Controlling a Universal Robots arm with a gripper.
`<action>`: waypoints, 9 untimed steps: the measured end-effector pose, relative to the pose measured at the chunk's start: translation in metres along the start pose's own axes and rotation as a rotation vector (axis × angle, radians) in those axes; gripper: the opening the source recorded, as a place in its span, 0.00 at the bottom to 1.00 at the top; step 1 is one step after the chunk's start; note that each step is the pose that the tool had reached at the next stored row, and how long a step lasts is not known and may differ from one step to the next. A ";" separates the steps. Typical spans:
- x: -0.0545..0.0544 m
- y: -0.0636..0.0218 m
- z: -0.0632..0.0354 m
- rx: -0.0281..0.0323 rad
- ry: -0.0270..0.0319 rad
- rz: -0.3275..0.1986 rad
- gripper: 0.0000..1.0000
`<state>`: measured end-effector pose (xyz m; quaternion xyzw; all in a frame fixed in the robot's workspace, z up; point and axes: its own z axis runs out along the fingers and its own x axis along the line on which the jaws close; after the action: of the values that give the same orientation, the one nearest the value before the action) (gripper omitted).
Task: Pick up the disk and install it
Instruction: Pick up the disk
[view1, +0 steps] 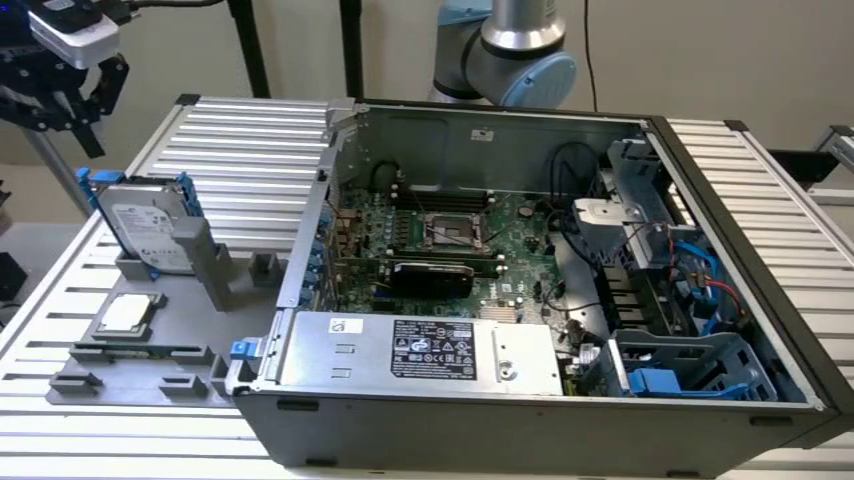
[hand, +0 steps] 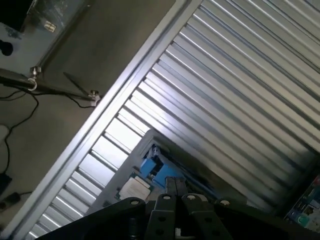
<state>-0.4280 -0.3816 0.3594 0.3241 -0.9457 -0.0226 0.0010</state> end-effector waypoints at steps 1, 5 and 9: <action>0.000 0.0000 0.0002 -0.0002 0.0008 -0.020 0.00; 0.000 0.0000 0.0007 -0.0012 0.0041 -0.091 0.00; 0.000 -0.0001 0.0014 -0.0022 0.0072 -0.164 0.00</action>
<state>-0.4280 -0.3815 0.3580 0.4005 -0.9160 -0.0225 0.0029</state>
